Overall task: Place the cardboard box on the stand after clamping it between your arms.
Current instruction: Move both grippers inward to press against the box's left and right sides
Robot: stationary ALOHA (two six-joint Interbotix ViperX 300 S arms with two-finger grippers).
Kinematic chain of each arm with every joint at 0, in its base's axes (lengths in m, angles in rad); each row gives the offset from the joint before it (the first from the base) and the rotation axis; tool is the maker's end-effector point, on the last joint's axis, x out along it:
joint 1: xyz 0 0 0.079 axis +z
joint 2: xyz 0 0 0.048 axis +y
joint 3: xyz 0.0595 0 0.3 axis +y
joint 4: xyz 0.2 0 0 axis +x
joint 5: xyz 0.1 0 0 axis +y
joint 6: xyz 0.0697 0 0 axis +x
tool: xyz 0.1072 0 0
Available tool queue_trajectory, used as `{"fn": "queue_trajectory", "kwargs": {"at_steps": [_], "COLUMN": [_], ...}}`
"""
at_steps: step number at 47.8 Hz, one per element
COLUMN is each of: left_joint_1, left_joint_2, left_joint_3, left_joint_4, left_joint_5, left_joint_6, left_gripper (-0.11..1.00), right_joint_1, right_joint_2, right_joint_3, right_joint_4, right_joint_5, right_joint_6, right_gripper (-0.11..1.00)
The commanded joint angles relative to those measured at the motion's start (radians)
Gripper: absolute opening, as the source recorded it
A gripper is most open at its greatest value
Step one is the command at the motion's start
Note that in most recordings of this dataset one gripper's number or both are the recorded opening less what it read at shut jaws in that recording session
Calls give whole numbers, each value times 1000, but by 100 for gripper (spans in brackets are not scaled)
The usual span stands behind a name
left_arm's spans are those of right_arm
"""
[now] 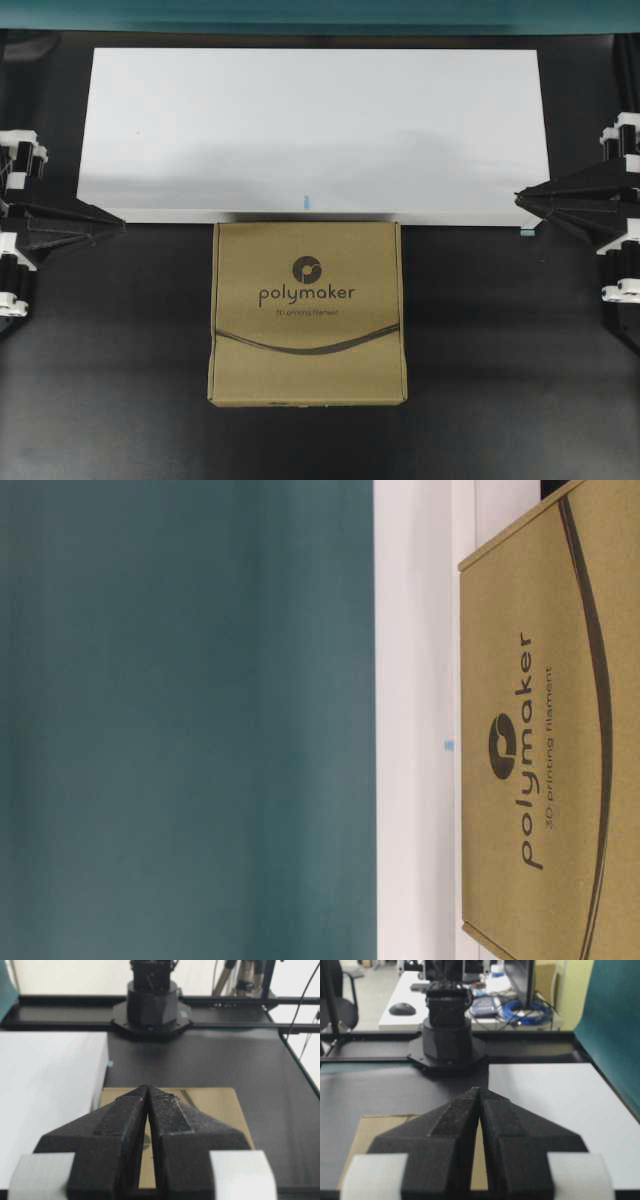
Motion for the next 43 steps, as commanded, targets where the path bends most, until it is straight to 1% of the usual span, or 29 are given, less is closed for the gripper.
{"fn": "queue_trajectory", "kwargs": {"at_steps": [1, 4, 6, 9, 12, 17, 20, 22, 24, 27, 32, 38, 43], "left_joint_1": [-52, -75, -91, -117, -152, -170, -181, -190, -202, -222, -258, -275, -275], "left_joint_2": [15, 25, 34, 51, 74, 106, 129, 144, 169, 206, 285, 387, 445], "left_joint_3": [-67, -92, -107, -130, -160, -206, -229, -242, -253, -265, -282, -308, -337], "left_joint_4": [41, 41, 41, 41, 41, 41, 41, 41, 41, 41, 41, 41, 41], "left_joint_5": [64, 138, 190, 264, 359, 518, 592, 630, 664, 684, 699, 730, 767], "left_joint_6": [-44, -72, -89, -106, -110, -120, -123, -129, -141, -161, -164, -175, -175], "left_gripper": [5, 3, 1, 1, 1, 1, 1, 1, 1, 1, 1, 1, 2], "right_joint_1": [2, 14, 34, 69, 103, 155, 187, 202, 219, 253, 288, 296, 296], "right_joint_2": [25, 38, 54, 77, 104, 156, 199, 224, 250, 287, 360, 440, 515], "right_joint_3": [-11, -18, -40, -67, -103, -166, -206, -230, -252, -275, -298, -328, -348], "right_joint_4": [8, 21, 35, 37, 37, 37, 37, 40, 43, 43, 43, 38, 37], "right_joint_5": [5, 66, 144, 247, 365, 571, 690, 738, 775, 808, 808, 825, 854], "right_joint_6": [17, 23, 37, 58, 77, 100, 114, 120, 127, 140, 175, 209, 215], "right_gripper": [2, 4, 1, -1, -1, -1, -1, -1, -1, -1, -1, 0, 0]}}
